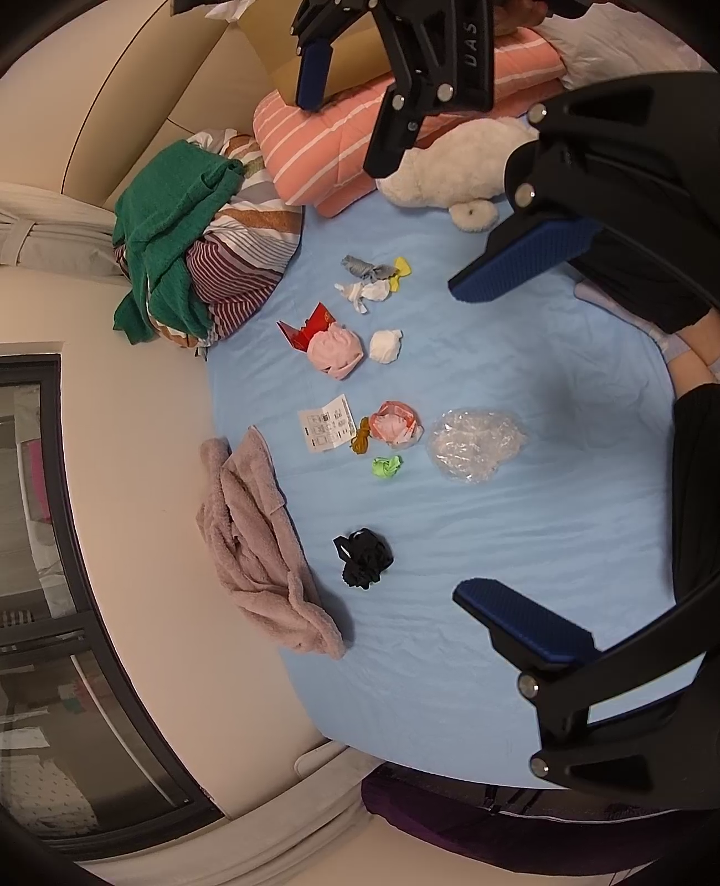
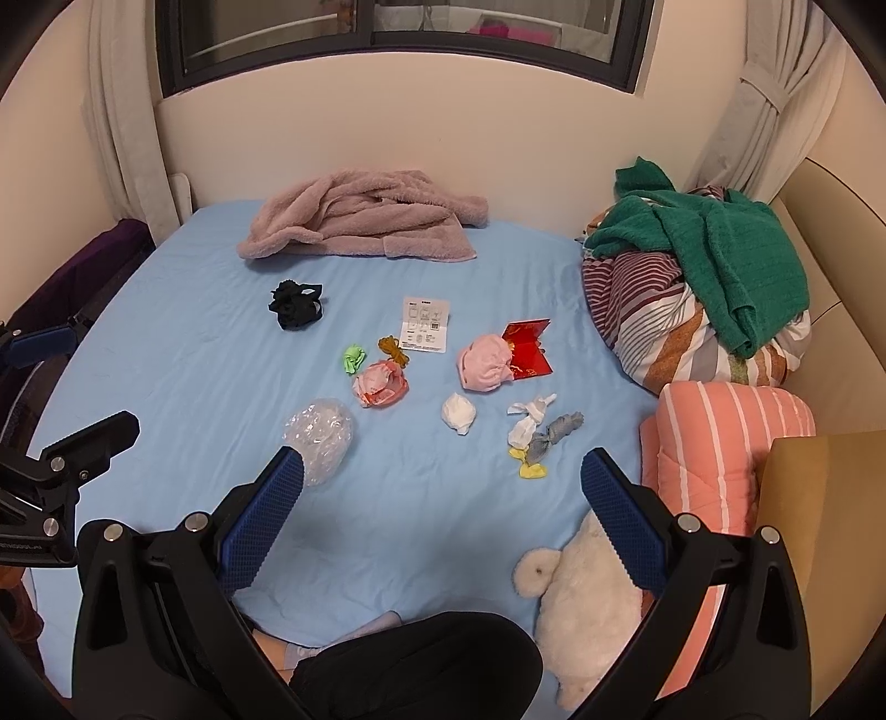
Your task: Collect trash
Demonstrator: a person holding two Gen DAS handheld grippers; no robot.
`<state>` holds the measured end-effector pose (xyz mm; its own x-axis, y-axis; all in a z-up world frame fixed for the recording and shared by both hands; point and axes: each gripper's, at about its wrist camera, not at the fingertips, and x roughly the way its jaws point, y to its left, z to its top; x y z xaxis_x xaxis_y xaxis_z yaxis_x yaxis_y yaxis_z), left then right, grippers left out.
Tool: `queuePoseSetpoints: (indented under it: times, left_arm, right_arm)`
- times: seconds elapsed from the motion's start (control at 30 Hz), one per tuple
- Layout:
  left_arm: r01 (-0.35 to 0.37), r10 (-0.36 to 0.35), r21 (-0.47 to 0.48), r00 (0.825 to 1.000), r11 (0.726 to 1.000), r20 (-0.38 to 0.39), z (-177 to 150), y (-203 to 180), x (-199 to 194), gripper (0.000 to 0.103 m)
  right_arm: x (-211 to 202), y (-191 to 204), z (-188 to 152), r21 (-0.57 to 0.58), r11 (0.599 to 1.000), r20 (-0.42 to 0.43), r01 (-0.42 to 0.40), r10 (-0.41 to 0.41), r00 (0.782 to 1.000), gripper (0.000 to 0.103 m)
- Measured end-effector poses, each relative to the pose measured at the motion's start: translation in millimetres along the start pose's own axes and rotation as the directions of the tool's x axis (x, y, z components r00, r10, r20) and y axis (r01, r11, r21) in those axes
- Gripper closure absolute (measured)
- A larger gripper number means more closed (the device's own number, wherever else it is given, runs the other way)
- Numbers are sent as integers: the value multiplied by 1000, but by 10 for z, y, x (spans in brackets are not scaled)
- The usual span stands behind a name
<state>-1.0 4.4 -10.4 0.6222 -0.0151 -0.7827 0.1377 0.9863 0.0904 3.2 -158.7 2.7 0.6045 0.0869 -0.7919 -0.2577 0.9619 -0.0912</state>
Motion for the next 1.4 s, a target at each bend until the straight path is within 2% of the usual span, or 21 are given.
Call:
queuePoseSetpoints:
  times: [0.8, 1.4]
  left_arm:
    - [-7, 7, -1, 1000, 1000, -1, 33, 22, 24, 4]
    - [-18, 18, -5, 999, 1000, -28, 79, 73, 253, 4]
  right_arm:
    - [-48, 5, -11, -11, 1000, 21, 4, -4, 1000, 6]
    - [252, -30, 37, -2, 1000, 4, -13, 13, 1000, 6]
